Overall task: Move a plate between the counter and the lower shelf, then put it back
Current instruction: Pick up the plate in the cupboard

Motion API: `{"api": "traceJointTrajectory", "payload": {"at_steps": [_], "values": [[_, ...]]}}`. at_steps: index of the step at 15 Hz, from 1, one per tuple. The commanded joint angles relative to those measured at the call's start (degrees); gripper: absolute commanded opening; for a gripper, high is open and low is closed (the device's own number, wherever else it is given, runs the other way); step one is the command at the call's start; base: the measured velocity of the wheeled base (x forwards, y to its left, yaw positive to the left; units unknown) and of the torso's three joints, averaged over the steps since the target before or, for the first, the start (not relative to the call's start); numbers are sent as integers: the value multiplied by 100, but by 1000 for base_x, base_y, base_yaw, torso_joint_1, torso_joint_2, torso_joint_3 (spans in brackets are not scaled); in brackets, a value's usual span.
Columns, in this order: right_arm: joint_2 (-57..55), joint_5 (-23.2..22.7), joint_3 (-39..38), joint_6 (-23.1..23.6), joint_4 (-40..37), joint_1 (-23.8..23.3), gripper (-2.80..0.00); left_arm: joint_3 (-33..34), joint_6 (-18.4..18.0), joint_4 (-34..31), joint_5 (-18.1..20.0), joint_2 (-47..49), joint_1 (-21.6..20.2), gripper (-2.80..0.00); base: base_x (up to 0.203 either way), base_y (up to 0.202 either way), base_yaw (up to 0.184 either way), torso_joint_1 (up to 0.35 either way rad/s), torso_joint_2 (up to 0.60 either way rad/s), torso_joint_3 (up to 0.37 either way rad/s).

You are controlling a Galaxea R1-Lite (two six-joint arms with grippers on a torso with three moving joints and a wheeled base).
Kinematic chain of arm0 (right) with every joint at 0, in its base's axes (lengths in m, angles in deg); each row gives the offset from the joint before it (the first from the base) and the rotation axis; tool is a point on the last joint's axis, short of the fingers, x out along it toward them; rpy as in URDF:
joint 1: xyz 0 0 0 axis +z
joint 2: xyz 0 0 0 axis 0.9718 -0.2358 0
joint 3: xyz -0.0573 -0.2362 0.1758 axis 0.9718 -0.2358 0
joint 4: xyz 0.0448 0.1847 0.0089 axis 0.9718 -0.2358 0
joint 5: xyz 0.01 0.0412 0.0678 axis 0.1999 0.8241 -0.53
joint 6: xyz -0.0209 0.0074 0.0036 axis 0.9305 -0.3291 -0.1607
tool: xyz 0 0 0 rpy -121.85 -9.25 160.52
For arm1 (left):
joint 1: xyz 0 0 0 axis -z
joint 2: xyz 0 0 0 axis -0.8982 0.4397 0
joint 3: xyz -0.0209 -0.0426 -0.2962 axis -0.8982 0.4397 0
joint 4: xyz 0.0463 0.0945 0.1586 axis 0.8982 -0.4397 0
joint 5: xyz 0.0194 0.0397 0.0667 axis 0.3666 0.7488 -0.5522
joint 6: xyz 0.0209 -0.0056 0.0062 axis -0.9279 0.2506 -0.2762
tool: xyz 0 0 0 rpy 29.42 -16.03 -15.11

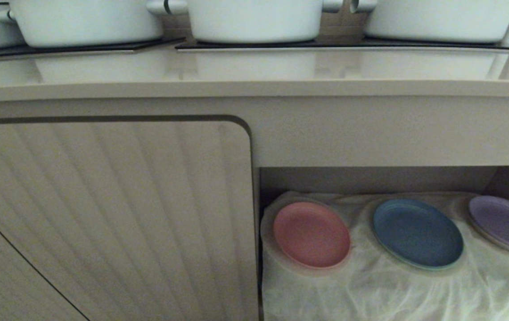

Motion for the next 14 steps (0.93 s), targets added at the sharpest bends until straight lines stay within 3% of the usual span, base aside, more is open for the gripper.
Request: {"api": "traceJointTrajectory", "payload": {"at_steps": [1, 5, 9, 14], "values": [[-271, -14, 58, 13, 13, -3, -280, 0, 1, 1, -4, -2, 0, -280, 0, 0, 0, 0, 0, 0], [-1202, -299, 354, 21, 123, -37, -280, 0, 1, 1, -4, -2, 0, -280, 0, 0, 0, 0, 0, 0], [-2668, -446, 409, 46, 907, -98, -280, 0, 1, 1, -4, -2, 0, -280, 0, 0, 0, 0, 0, 0], [-4300, -1474, 593, 224, 1886, -102, -280, 0, 1, 1, -4, -2, 0, -280, 0, 0, 0, 0, 0, 0]]}}
